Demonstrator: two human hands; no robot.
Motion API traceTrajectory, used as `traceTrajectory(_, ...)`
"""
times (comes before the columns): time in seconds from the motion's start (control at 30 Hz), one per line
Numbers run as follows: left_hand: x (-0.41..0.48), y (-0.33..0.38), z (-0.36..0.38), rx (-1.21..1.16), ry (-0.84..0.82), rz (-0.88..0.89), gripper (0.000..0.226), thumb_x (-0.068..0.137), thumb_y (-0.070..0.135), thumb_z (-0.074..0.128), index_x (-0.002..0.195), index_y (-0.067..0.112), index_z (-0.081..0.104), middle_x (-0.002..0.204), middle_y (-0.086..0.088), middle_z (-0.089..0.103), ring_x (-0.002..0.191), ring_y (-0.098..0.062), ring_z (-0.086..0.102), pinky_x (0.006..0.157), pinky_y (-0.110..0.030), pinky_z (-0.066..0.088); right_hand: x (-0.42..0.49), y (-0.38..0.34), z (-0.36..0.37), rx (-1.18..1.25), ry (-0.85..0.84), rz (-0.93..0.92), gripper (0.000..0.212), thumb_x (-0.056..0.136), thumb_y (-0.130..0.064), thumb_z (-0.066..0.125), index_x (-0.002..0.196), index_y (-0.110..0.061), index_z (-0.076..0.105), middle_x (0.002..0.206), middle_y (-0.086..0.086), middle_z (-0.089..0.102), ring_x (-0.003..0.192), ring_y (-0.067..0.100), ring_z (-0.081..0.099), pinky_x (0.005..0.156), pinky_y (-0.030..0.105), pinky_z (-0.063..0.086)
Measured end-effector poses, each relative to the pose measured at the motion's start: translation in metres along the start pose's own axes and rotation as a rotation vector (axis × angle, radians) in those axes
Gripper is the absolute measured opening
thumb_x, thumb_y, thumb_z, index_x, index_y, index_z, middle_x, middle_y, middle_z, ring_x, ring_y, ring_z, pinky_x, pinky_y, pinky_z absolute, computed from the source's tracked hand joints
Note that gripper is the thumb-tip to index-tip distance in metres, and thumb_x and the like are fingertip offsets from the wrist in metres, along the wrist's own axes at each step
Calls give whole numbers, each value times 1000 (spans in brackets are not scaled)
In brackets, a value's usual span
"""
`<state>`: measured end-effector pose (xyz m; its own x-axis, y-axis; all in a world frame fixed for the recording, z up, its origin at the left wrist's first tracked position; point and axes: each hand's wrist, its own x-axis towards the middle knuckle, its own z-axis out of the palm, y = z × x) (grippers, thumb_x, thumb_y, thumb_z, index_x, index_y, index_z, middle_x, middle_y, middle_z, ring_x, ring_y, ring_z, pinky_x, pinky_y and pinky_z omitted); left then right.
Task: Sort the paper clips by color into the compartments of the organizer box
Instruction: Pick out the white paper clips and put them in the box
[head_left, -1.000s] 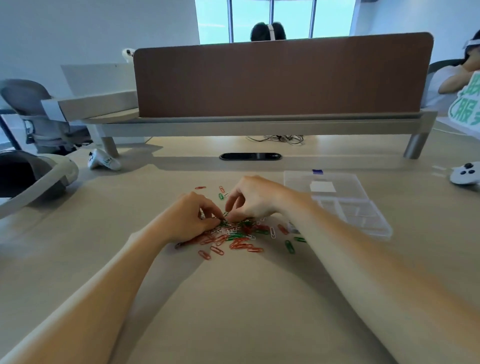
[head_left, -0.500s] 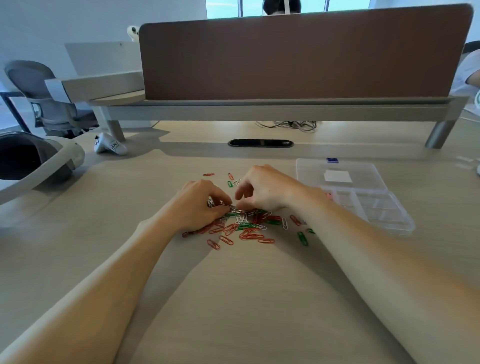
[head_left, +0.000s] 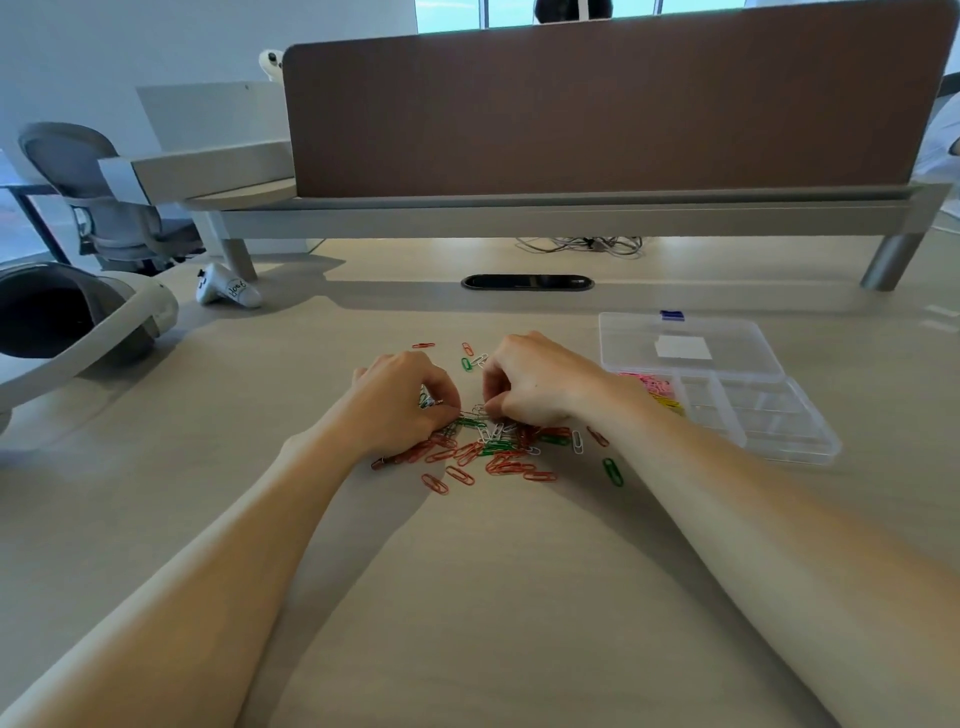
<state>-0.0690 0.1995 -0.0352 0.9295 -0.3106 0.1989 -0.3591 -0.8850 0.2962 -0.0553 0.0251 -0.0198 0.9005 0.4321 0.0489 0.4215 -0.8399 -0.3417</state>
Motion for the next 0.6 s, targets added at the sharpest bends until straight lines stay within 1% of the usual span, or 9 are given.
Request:
traceTrajectory(0.07,1,0,1,1,12,4,7,85,27,68,82,34,69,79,26,52,83,-10,48,93,-45,44,0,1,-2,44,10,-3,7,87,-17,68,81,-18,71,78,-8,63,77,8,61,68,26,48)
traceTrajectory(0.13,1,0,2,-8,22,3,6,85,30,68,83,35,69,80,25,53,84,-9,49,94,-45,42,0,2,-5,98,13,-8,8,88,-16,67,83,-16,72,74,-9,64,70,-1,58,61,20,43)
traceTrajectory(0.17,1,-1,3,-12,22,5,5,86,32,67,84,36,70,82,24,53,85,-9,49,94,-45,41,1,2,-5,109,15,-12,8,88,-16,67,84,-15,73,72,-11,63,69,-2,57,60,18,42)
traceTrajectory(0.23,2,-1,4,-7,11,14,6,86,39,66,90,39,70,86,22,55,87,-9,49,93,-44,41,1,5,-6,107,23,-19,7,87,-16,68,86,-14,75,71,-14,60,69,-2,55,59,17,41)
traceTrajectory(0.3,2,0,5,-3,-4,14,8,86,41,65,91,40,70,89,19,57,87,-8,50,93,-43,40,1,7,-6,106,20,-22,7,87,-16,70,86,-14,76,69,-17,58,68,-2,54,57,16,39)
traceTrajectory(0.4,3,4,6,-1,-12,-18,4,87,37,65,85,36,69,92,17,58,89,-10,50,95,-44,38,0,9,-7,123,7,-29,4,85,-20,72,84,-18,75,69,-17,59,67,-2,55,56,15,37)
traceTrajectory(0.5,3,8,8,22,-32,-36,8,89,32,62,82,33,65,95,14,58,92,-12,49,97,-44,36,1,8,-6,153,3,-32,2,84,-19,74,84,-21,75,71,-16,62,69,-1,57,57,15,38)
traceTrajectory(0.6,2,6,8,1,-4,-38,5,88,32,64,83,32,62,91,13,58,89,-13,50,96,-45,38,2,7,-5,166,-3,-33,3,83,-18,75,85,-20,76,73,-14,64,70,1,58,57,16,39)
